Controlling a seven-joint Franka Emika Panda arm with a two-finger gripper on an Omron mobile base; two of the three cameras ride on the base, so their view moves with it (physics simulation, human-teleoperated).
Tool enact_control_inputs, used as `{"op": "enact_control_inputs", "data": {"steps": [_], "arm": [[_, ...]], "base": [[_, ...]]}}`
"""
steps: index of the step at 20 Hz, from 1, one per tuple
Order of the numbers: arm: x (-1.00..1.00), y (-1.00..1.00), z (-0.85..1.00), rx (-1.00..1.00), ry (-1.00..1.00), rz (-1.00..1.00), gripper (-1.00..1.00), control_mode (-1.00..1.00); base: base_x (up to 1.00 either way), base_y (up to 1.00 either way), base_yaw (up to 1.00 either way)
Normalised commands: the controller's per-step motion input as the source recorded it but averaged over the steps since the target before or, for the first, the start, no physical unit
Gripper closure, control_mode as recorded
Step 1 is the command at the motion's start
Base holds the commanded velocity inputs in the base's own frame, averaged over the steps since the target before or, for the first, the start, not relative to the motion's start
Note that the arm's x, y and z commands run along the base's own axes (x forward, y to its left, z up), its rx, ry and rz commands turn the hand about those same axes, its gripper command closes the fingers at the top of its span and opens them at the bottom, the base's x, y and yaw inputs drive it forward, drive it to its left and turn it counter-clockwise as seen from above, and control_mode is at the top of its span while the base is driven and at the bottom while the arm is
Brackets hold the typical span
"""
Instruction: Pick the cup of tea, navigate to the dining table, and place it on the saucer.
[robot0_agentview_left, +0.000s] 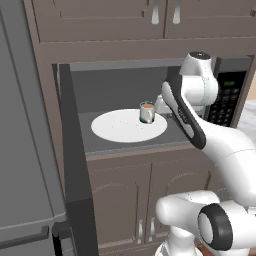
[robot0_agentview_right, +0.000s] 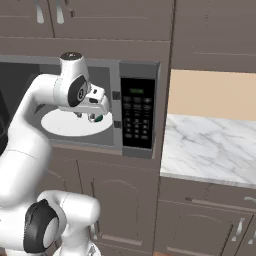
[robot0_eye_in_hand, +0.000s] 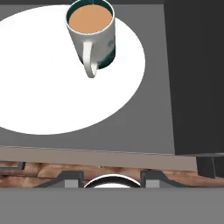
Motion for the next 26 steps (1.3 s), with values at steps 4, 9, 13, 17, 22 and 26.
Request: {"op": "enact_control_inputs", "data": {"steps": [4,9,13,17,22,26], "arm": [[-0.07,0.19,-0.04,0.00,-0.05,0.00,-1.00,-1.00],[-0.10,0.58,-0.08,0.00,-0.09,-0.06,-1.00,-1.00],[0.08,0.45,-0.21,0.00,-0.14,-0.10,-1.00,-1.00],[0.38,0.46,-0.52,0.00,-0.19,-0.17,-1.00,-1.00],[0.09,0.08,-0.15,-0.02,-0.11,-0.20,-1.00,-1.00],[0.12,-0.02,0.00,-0.02,0.00,-0.12,-1.00,-1.00]], "base": [[0.00,0.00,0.00],[0.00,0.00,0.00],[0.00,0.00,0.00],[0.00,0.00,0.00],[0.00,0.00,0.00],[0.00,0.00,0.00]]}}
